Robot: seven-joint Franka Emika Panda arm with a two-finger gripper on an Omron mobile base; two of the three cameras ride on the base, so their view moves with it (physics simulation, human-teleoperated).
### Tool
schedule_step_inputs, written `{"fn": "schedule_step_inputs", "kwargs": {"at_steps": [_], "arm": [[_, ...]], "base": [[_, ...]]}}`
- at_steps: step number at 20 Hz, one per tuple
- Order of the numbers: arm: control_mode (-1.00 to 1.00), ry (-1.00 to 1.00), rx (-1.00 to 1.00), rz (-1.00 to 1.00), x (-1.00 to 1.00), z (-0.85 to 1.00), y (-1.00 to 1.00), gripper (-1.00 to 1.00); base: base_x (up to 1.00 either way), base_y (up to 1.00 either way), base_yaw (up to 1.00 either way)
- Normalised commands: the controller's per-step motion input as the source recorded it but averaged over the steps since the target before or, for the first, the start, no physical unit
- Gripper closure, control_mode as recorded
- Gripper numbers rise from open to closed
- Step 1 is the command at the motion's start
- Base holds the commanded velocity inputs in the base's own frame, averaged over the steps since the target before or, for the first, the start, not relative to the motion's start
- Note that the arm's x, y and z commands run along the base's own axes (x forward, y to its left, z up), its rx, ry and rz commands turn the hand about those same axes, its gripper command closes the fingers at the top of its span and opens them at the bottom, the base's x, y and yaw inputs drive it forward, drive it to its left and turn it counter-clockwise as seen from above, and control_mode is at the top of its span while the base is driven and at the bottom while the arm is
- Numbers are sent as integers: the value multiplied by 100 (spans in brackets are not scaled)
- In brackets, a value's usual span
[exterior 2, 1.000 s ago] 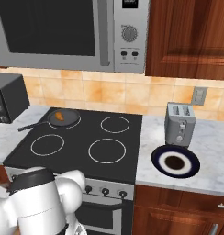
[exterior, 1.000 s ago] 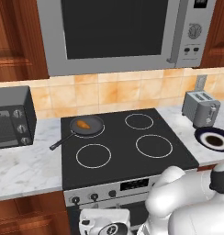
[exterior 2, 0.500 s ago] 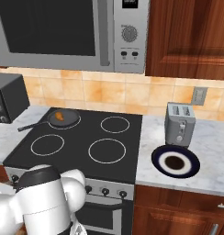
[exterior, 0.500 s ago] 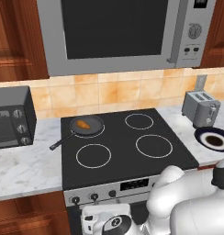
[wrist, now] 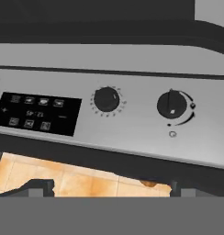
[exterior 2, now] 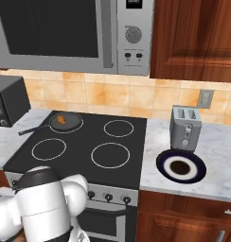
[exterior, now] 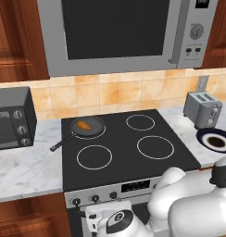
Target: Pick the croissant and place it on the pan. Then turn on the stove to warm the croissant.
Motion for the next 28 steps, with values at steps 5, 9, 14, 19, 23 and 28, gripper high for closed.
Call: {"fn": "schedule_step_inputs", "kwargs": {"at_steps": [5, 9, 14, 19, 23, 28], "arm": [[-100, 0, -6, 0, 11, -25, 18, -100], [-100, 0, -5, 0, 8, -21, 16, -100], [-100, 0, -3, 0, 5, -22, 10, -100], [-100, -3, 0, 0, 7, -22, 5, -100], [-100, -4, 0, 0, 18, -14, 12, -100], [-100, -9, 0, 0, 20, -7, 22, -100]], "base": [[0, 0, 0], [0, 0, 0], [0, 0, 0], [0, 0, 0], [0, 0, 0], [0, 0, 0]]}}
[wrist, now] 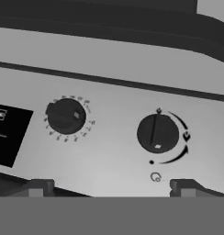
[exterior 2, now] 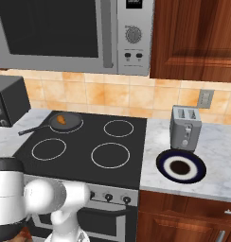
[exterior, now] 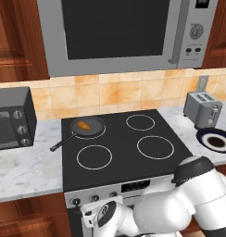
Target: Pick the croissant and place it on the pan. Then turn on the stove to warm the croissant.
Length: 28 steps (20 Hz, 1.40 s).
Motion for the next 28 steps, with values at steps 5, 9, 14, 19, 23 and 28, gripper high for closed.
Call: {"fn": "schedule_step_inputs", "kwargs": {"at_steps": [5, 9, 14, 19, 23, 28], "arm": [[-100, -3, 0, 0, 24, -26, 11, -100], [-100, 0, 0, 0, 21, -42, 0, -100], [-100, 0, 0, 0, 19, -48, 1, -100], [-100, 0, 0, 0, 19, -44, 19, -100], [-100, 0, 0, 0, 34, -39, 0, -100], [-100, 0, 0, 0, 49, -25, 0, 100]], "base": [[0, 0, 0], [0, 0, 0], [0, 0, 0], [0, 0, 0], [0, 0, 0], [0, 0, 0]]}}
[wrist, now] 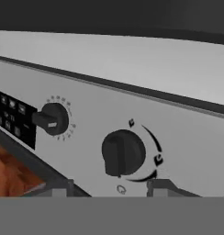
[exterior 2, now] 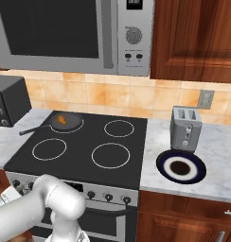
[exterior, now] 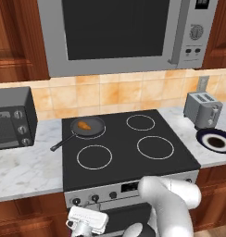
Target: Pick the croissant and place it on the pan. Then turn on the stove to warm the croissant.
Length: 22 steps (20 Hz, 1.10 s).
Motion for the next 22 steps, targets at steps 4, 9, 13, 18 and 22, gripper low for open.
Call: {"fn": "schedule_step_inputs", "kwargs": {"at_steps": [4, 9, 13, 18, 22], "arm": [[-100, 0, 0, 2, 56, -5, -9, 100], [-100, 0, 2, 6, 72, 0, -61, 100], [-100, 0, 2, 9, 77, 14, -76, 100], [-100, 6, 0, 7, 83, 20, -80, 100], [-100, 7, 0, 1, 92, 32, -69, 100]], "base": [[0, 0, 0], [0, 0, 0], [0, 0, 0], [0, 0, 0], [0, 0, 0]]}}
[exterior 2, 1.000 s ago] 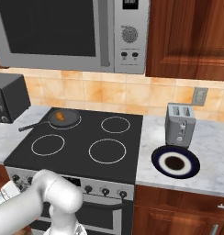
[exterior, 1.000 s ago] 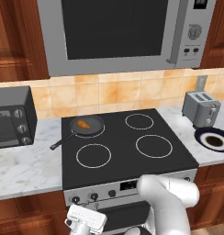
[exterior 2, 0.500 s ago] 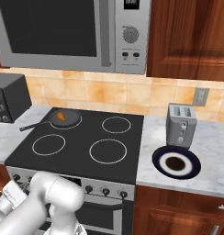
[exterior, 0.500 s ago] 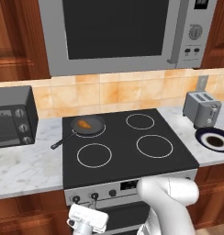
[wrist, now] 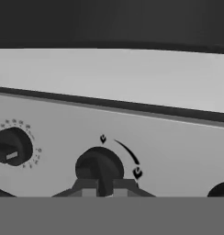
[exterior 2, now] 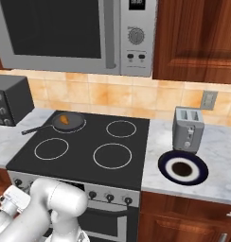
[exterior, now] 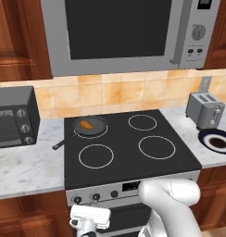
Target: Pick the croissant and place it on the pan. Then turn on the stove to warm the croissant.
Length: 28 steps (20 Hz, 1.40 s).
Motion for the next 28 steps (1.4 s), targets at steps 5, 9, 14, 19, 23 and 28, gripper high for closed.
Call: {"fn": "schedule_step_inputs", "kwargs": {"at_steps": [5, 9, 14, 19, 23, 28], "arm": [[-100, 10, -3, 0, 68, 37, -80, 100], [-100, 14, -5, 0, 54, 16, -99, 100], [-100, 21, -7, 0, 57, 10, -100, 100], [-100, 39, -27, -1, 56, 23, -100, 100], [-100, 53, -50, -4, 39, 26, -99, 100], [-100, 56, -52, -2, 33, 17, -100, 100]], "base": [[0, 0, 0], [0, 0, 0], [0, 0, 0], [0, 0, 0], [0, 0, 0], [0, 0, 0]]}}
